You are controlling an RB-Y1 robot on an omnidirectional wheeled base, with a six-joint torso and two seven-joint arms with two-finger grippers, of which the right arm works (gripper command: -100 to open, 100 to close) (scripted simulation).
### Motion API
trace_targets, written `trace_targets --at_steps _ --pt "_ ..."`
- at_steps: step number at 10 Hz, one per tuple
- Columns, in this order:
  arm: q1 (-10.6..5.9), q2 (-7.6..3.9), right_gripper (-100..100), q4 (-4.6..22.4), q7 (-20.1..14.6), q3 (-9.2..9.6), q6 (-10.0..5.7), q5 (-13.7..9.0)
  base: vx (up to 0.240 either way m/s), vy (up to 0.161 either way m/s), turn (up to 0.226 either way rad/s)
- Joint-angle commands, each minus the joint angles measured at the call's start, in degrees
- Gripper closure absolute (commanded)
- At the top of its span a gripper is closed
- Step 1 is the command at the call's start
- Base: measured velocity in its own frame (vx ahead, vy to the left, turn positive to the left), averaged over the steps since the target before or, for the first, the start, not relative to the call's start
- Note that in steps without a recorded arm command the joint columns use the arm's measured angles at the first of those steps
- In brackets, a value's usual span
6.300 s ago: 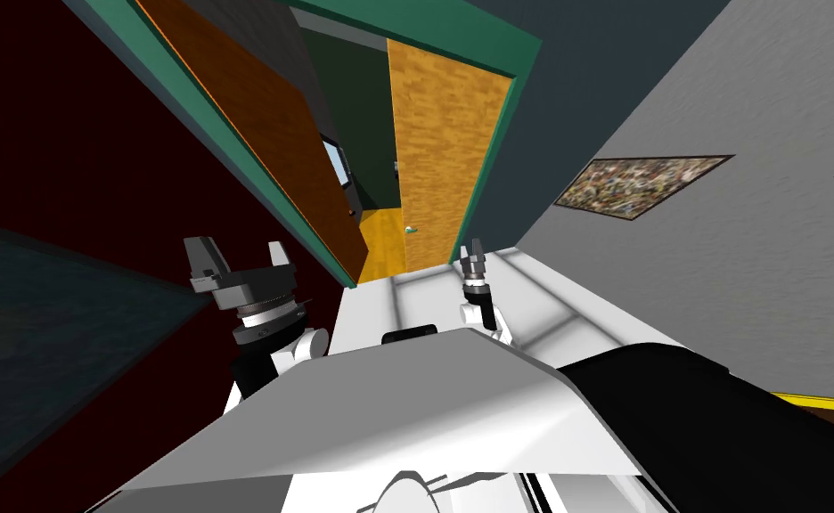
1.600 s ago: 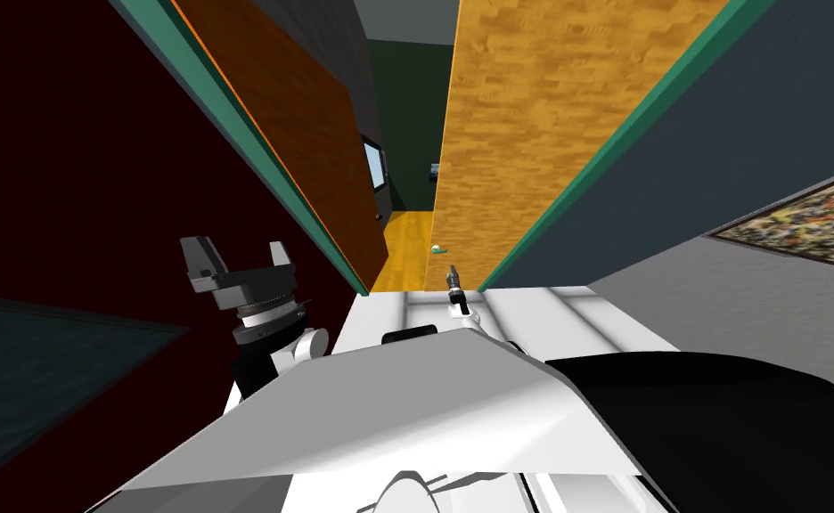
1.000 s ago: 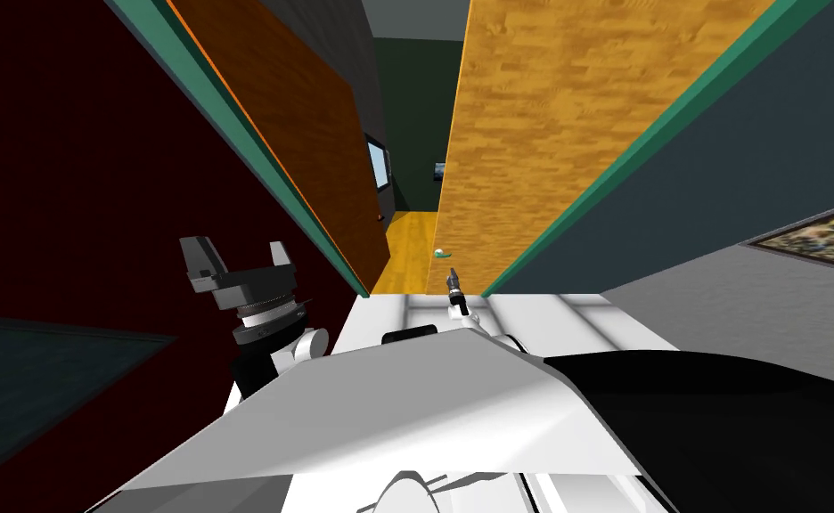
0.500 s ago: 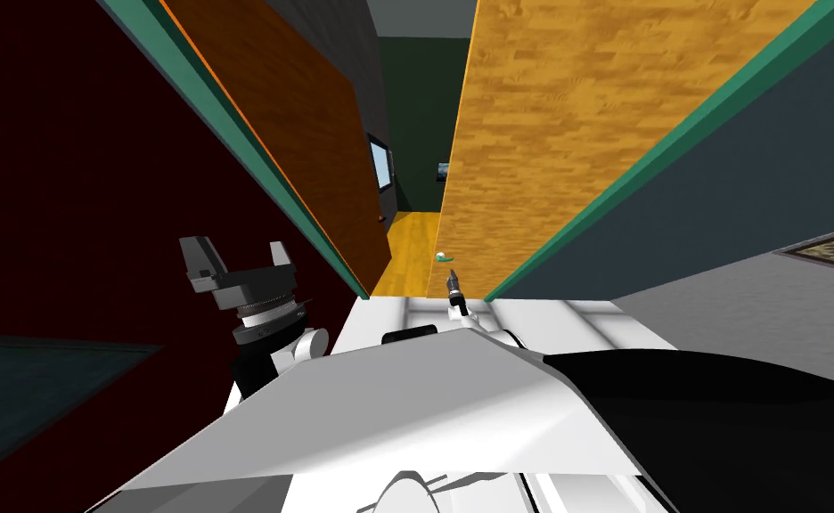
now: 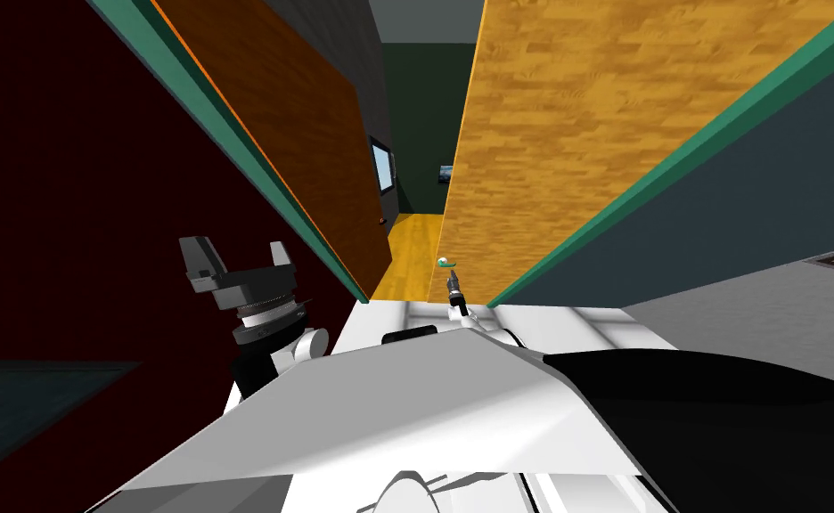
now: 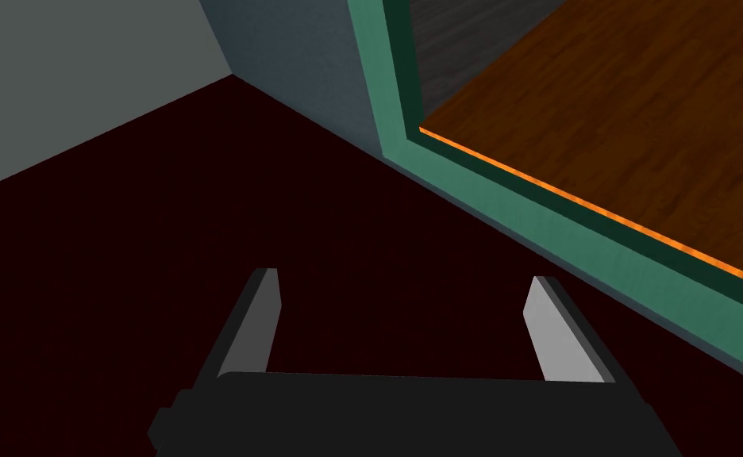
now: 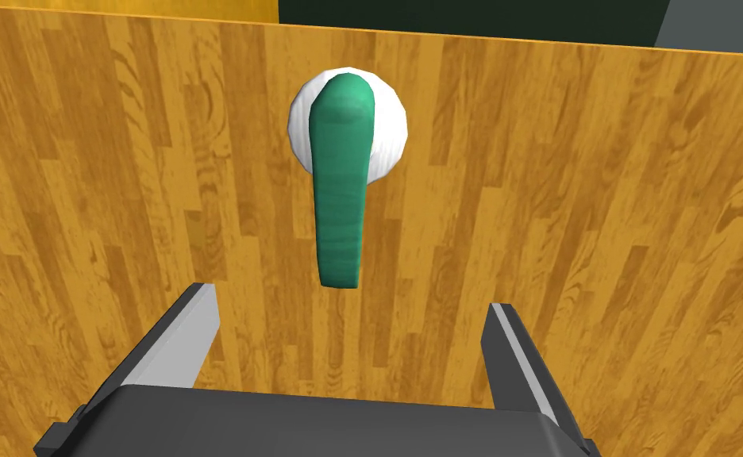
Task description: Push the door open
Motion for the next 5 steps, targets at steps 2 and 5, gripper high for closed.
trace_targets --at_steps 2,5 --pt "-0.06 0.01 -100 0.3 0.1 -0.29 -0.1 -0.2 0.195 -0.045 0.027" --pt "-0.08 0.03 -100 0.5 0.3 -0.58 -0.19 -0.3 0.197 -0.05 0.026"
